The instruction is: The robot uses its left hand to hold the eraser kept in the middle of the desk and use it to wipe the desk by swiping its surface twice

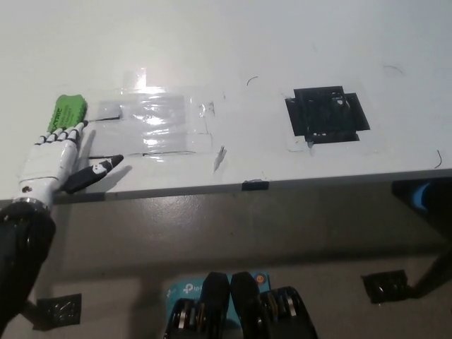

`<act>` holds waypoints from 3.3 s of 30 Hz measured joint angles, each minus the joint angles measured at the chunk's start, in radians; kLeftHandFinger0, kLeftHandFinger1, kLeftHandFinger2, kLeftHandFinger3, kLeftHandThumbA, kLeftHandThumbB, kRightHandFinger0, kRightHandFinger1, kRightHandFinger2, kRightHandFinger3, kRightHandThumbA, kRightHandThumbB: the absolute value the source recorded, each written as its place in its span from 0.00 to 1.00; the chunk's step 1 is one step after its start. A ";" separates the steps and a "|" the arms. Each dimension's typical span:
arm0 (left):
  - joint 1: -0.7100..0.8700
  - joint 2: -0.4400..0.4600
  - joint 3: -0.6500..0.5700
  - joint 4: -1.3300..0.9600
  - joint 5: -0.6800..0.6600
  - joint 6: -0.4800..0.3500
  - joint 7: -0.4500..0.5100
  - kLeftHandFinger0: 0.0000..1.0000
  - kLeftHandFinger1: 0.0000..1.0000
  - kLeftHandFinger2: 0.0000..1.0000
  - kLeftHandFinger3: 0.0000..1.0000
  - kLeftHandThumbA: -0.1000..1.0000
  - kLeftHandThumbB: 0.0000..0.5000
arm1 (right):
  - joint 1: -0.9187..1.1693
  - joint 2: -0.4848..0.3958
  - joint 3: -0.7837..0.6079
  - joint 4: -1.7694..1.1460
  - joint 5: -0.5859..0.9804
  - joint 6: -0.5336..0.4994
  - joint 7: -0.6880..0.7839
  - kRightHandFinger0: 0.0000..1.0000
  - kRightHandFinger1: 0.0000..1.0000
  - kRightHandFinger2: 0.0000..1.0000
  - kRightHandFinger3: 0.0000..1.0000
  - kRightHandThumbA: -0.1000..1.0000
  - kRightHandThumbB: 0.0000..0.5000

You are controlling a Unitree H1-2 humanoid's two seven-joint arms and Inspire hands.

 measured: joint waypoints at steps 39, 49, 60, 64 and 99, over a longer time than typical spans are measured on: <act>-0.203 -0.258 -0.273 0.193 0.165 0.187 0.009 1.00 1.00 1.00 1.00 1.00 0.87 | -0.049 -0.011 0.041 0.000 -0.018 0.001 -0.005 1.00 1.00 1.00 1.00 1.00 0.15; -0.229 -0.494 -0.273 0.218 0.160 0.174 0.009 1.00 1.00 1.00 1.00 1.00 0.78 | -0.071 -0.011 0.055 0.000 -0.027 0.001 -0.007 1.00 1.00 1.00 1.00 1.00 0.24; -0.234 -0.604 -0.286 0.265 0.161 0.131 0.012 1.00 1.00 1.00 1.00 1.00 0.76 | -0.083 -0.011 0.069 0.000 -0.055 0.001 -0.011 1.00 1.00 1.00 1.00 1.00 0.20; -0.242 -0.612 -0.287 0.285 0.162 0.122 0.020 1.00 1.00 1.00 1.00 1.00 0.71 | -0.088 -0.012 0.072 0.000 -0.058 0.001 -0.011 1.00 1.00 1.00 1.00 1.00 0.14; -0.119 -0.385 -0.061 0.158 0.097 0.057 0.070 1.00 1.00 1.00 1.00 1.00 0.86 | -0.082 -0.021 0.052 -0.001 -0.059 0.001 -0.013 1.00 1.00 1.00 1.00 1.00 0.00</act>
